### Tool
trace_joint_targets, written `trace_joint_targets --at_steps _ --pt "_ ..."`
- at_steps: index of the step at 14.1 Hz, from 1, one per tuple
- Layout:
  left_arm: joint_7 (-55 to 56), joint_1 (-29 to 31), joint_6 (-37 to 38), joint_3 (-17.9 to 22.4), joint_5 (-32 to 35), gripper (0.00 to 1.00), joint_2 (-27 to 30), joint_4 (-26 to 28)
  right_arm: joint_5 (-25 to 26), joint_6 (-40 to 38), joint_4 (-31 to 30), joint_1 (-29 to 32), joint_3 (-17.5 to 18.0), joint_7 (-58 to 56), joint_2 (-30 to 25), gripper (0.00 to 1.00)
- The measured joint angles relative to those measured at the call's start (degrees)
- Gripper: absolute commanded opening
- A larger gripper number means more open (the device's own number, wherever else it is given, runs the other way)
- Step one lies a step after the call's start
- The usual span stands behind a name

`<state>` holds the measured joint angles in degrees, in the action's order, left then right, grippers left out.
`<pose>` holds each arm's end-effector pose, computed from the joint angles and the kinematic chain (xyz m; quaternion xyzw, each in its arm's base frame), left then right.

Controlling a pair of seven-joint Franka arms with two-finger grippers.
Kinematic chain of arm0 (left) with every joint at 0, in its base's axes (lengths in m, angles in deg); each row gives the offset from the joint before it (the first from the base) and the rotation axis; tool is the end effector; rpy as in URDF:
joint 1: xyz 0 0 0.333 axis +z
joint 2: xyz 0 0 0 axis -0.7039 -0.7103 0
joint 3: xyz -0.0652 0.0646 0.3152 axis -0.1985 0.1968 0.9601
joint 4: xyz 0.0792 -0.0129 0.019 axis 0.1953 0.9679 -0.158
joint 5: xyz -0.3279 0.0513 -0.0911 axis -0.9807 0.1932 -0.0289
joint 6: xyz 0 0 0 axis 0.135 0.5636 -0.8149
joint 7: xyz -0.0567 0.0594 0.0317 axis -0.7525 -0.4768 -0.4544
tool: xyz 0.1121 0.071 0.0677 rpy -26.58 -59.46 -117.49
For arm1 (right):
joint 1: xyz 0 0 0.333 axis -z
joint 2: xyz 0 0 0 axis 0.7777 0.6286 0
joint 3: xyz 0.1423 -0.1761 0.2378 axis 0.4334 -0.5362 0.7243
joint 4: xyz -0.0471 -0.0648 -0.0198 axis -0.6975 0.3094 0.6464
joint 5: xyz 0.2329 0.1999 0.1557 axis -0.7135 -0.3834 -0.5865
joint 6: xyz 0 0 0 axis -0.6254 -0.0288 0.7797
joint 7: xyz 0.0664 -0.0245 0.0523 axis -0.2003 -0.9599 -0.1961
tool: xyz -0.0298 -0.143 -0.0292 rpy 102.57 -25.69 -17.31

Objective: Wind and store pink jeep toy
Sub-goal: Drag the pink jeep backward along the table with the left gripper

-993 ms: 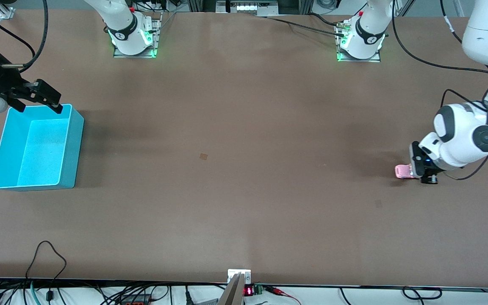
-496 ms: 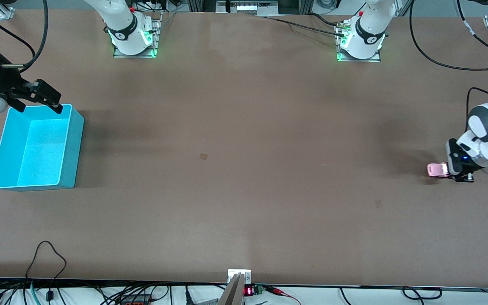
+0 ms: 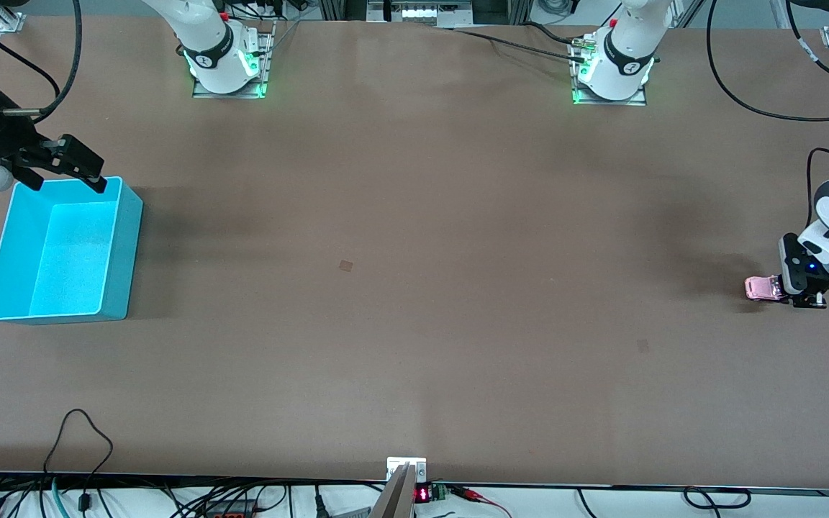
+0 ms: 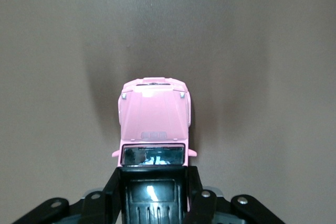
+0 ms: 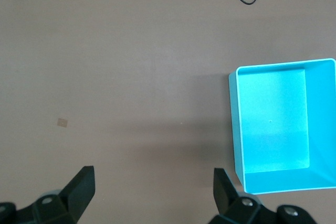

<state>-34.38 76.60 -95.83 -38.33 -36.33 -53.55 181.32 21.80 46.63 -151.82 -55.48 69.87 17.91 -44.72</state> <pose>0.5625 0.3047 0.1975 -0.6824 0.7294 0.0150 0.0447 0.5133 0.0408 0.5901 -0.9988 0.0185 -0.0463 0.0007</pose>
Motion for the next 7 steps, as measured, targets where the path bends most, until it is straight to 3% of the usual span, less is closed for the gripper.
trace_joint_targets --at_steps 4,5,6,7 --pt "0.0 0.3 0.0 -0.1 0.0 0.14 -0.1 -0.2 0.0 0.0 0.0 0.0 0.0 0.0 0.0 1.0" --pt "0.0 0.3 0.0 -0.1 0.0 0.29 -0.1 -0.2 0.0 0.0 0.0 0.0 0.0 0.0 0.0 1.0" --pt "0.0 0.4 0.0 -0.1 0.0 0.79 -0.2 -0.2 0.0 0.0 0.0 0.0 0.0 0.0 0.0 1.0" --pt "0.0 0.4 0.0 -0.1 0.0 1.0 -0.2 -0.3 0.0 0.0 0.0 0.0 0.0 0.0 0.0 1.0"
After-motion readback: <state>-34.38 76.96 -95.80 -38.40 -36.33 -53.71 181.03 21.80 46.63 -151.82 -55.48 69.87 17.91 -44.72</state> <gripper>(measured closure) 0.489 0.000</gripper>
